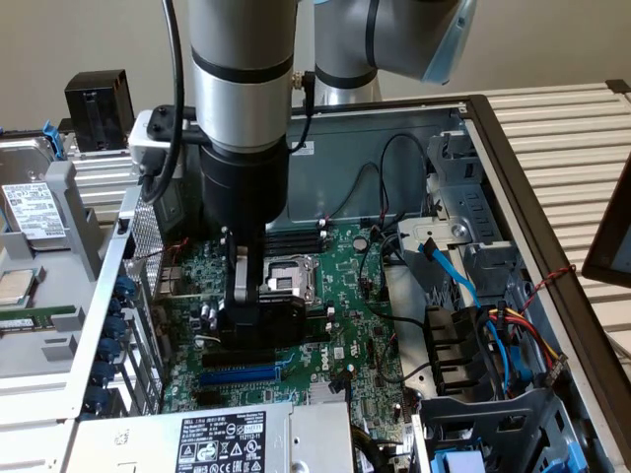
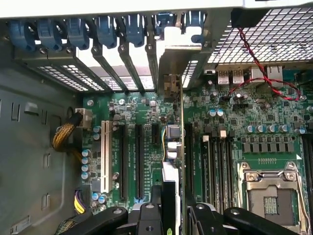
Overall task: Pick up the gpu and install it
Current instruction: 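Insert the gpu into the slot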
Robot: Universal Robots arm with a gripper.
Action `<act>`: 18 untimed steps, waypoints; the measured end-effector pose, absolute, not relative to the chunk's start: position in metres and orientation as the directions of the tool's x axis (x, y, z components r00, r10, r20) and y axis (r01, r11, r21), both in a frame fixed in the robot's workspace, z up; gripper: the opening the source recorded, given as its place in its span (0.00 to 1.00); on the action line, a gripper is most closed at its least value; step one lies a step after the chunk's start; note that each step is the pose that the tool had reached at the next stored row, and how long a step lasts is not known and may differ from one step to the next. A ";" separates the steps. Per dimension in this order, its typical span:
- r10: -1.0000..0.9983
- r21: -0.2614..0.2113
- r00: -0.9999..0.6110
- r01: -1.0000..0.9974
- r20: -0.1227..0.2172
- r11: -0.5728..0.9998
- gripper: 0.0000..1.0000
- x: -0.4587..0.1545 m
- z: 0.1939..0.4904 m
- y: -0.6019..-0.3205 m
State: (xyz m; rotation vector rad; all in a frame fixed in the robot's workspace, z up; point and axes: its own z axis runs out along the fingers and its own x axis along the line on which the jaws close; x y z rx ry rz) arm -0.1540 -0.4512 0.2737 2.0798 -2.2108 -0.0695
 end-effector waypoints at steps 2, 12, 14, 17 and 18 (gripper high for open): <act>-0.997 0.104 -0.058 -0.993 0.045 0.063 0.27 -0.154 0.273 -0.452; -0.998 0.101 -0.059 -0.993 0.033 0.062 0.27 -0.157 0.266 -0.454; -0.998 0.101 -0.059 -0.993 0.028 0.061 0.27 -0.157 0.265 -0.456; -0.998 0.102 -0.059 -0.993 0.016 0.061 0.27 -0.158 0.264 -0.456; -0.998 0.103 -0.059 -0.993 0.011 0.060 0.27 -0.158 0.264 -0.456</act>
